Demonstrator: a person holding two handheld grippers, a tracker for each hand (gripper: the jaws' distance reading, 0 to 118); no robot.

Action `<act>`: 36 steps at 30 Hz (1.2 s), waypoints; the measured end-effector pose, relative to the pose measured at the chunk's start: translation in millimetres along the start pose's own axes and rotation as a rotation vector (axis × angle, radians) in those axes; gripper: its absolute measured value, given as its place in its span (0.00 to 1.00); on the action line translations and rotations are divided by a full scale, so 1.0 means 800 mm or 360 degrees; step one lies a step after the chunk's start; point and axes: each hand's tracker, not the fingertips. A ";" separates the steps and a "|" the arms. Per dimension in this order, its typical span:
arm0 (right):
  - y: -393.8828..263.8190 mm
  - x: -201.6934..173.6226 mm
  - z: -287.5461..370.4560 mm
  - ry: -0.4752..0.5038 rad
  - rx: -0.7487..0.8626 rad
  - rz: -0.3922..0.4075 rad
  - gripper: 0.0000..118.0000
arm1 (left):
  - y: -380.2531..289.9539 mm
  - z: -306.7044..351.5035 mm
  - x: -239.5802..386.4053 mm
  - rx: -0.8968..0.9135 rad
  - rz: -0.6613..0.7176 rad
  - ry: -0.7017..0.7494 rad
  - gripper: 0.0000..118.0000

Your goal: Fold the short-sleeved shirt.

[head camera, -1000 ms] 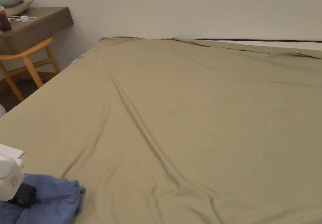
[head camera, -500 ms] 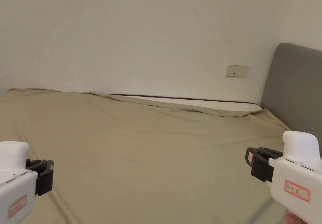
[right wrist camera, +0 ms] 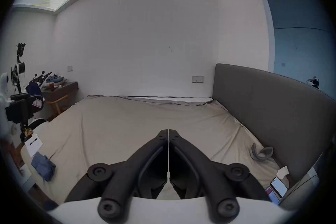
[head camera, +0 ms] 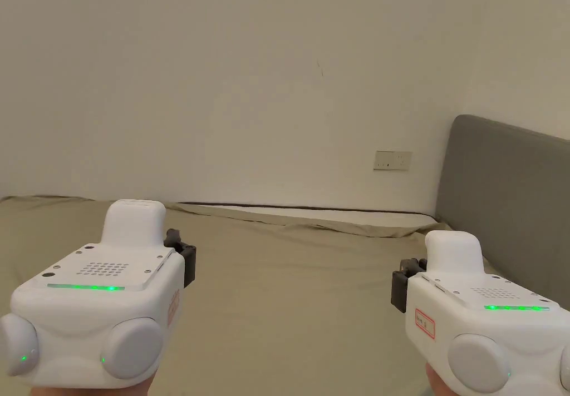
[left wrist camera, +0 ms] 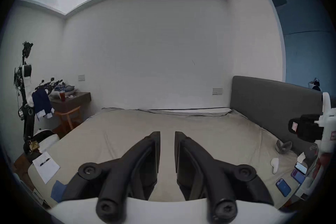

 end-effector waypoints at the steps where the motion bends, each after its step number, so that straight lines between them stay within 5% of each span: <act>1: 0.000 0.002 0.002 -0.0006 0.0004 0.0004 0.02 | 0.001 0.001 0.000 -0.0008 -0.0004 0.0005 0.14; 18: 0.007 0.000 0.016 -0.0063 0.0039 0.0013 0.03 | 0.016 0.021 -0.005 -0.0013 0.0018 0.0015 0.14; 19: 0.009 -0.002 0.016 -0.0074 0.0044 0.0031 0.15 | 0.015 0.022 -0.004 0.0026 -0.0009 0.0056 0.15; 20: 0.011 -0.002 0.017 -0.0101 0.0065 0.0038 0.63 | 0.014 0.022 -0.004 0.0046 -0.0022 0.0093 0.38; 21: 0.012 -0.001 0.014 -0.0123 0.0065 0.0023 1.00 | 0.014 0.024 -0.008 0.0041 0.0003 0.0107 0.80; 22: 0.008 0.000 0.017 -0.0117 0.0061 -0.0015 1.00 | 0.013 0.023 -0.012 0.0035 0.0035 0.0104 1.00; 27: -0.003 0.016 0.023 0.0108 0.0042 -0.0233 1.00 | 0.018 0.031 -0.038 0.0073 0.0084 0.0063 1.00; 29: 0.029 0.011 0.022 0.0028 -0.0019 -0.0287 1.00 | 0.015 0.028 -0.023 0.0062 0.0025 0.0096 1.00; 36: 0.037 -0.004 0.037 -0.0031 0.0029 -0.0169 1.00 | 0.011 0.026 -0.019 0.0016 0.0009 0.0083 1.00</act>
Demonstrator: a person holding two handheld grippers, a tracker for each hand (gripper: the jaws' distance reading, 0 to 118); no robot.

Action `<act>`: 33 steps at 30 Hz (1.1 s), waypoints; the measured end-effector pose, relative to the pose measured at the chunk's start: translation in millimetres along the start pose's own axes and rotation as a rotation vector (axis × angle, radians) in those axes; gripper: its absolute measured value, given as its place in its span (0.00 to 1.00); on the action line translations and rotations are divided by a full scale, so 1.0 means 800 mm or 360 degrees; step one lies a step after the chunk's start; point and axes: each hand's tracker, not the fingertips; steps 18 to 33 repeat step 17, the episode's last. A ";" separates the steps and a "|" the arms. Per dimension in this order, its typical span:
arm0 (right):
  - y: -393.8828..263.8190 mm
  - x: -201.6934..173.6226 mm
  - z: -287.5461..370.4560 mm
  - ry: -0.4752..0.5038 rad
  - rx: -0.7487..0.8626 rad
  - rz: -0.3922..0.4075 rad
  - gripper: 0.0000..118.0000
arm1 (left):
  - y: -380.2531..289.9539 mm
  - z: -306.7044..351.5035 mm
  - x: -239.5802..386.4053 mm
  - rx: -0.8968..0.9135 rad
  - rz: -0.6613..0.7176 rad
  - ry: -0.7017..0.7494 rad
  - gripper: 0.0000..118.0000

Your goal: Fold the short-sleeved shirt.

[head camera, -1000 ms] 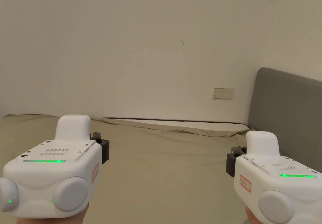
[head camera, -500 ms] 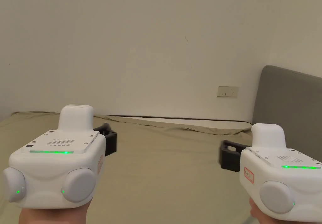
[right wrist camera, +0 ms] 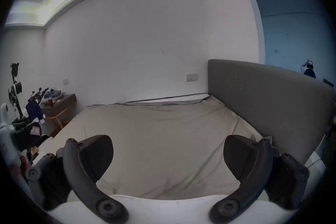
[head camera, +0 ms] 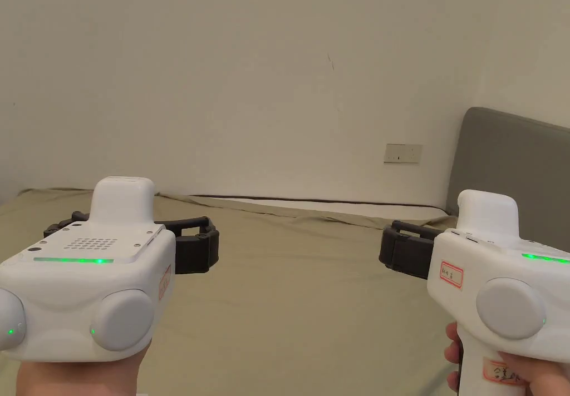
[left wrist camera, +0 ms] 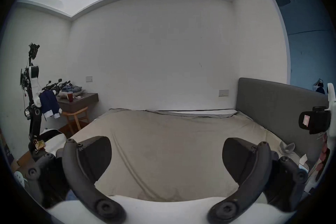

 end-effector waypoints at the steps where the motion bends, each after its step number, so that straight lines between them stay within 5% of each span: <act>1: -0.001 -0.001 0.003 0.0018 0.0020 -0.0012 1.00 | 0.000 0.002 -0.003 0.0020 -0.0013 0.0002 1.00; 33: -0.003 -0.006 0.003 0.0116 0.0006 -0.0025 1.00 | 0.000 -0.001 -0.005 -0.0034 -0.0003 -0.0021 1.00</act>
